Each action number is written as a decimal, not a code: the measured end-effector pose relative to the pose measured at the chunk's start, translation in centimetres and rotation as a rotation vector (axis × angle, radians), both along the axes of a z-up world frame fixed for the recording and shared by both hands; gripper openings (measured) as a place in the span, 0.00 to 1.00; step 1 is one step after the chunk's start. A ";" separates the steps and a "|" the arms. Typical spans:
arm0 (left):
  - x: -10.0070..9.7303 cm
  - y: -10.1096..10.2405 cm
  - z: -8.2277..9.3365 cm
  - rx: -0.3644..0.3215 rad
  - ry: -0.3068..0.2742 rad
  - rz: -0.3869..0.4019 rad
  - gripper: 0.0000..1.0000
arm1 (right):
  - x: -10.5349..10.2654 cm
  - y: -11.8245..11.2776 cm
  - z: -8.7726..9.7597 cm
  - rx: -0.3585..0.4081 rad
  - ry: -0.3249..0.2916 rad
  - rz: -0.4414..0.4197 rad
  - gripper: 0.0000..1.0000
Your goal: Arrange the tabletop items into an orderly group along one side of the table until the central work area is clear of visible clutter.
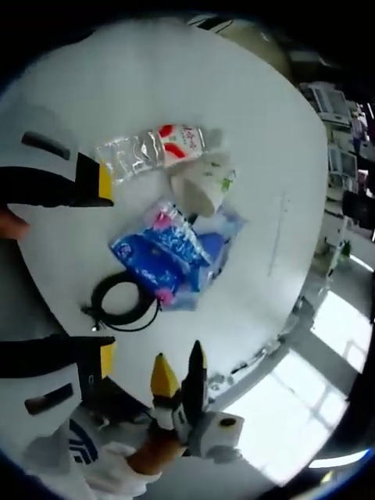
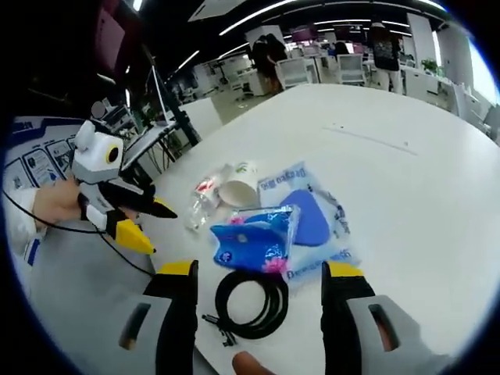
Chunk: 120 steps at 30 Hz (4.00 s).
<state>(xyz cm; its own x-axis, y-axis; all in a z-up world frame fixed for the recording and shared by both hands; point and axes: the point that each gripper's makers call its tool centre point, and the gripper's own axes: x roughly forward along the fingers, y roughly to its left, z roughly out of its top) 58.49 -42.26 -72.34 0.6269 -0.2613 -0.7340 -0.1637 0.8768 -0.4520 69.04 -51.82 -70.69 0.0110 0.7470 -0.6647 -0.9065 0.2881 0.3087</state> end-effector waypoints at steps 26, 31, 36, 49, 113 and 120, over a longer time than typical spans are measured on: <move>2.5 -0.1 -4.5 -0.011 0.074 0.071 0.56 | 1.4 2.3 -3.2 -0.036 -0.017 -0.021 0.55; 2.7 0.0 -5.0 -0.021 0.085 0.088 0.56 | 1.2 2.9 -3.9 -0.046 -0.016 -0.020 0.54; 2.9 0.2 -5.7 -0.032 0.096 0.105 0.54 | 1.2 3.5 -4.3 -0.050 -0.023 -0.009 0.52; 3.7 0.0 -6.5 -0.073 0.097 0.135 0.50 | 1.7 4.4 -6.1 -0.052 -0.020 -0.020 0.47; 9.3 -0.6 0.6 0.022 -0.140 0.114 0.00 | 4.7 -0.3 -1.0 0.094 0.021 -0.260 0.00; 10.5 -2.4 1.2 0.021 -0.144 0.071 0.00 | 5.3 -2.1 -0.3 0.106 0.014 -0.294 0.00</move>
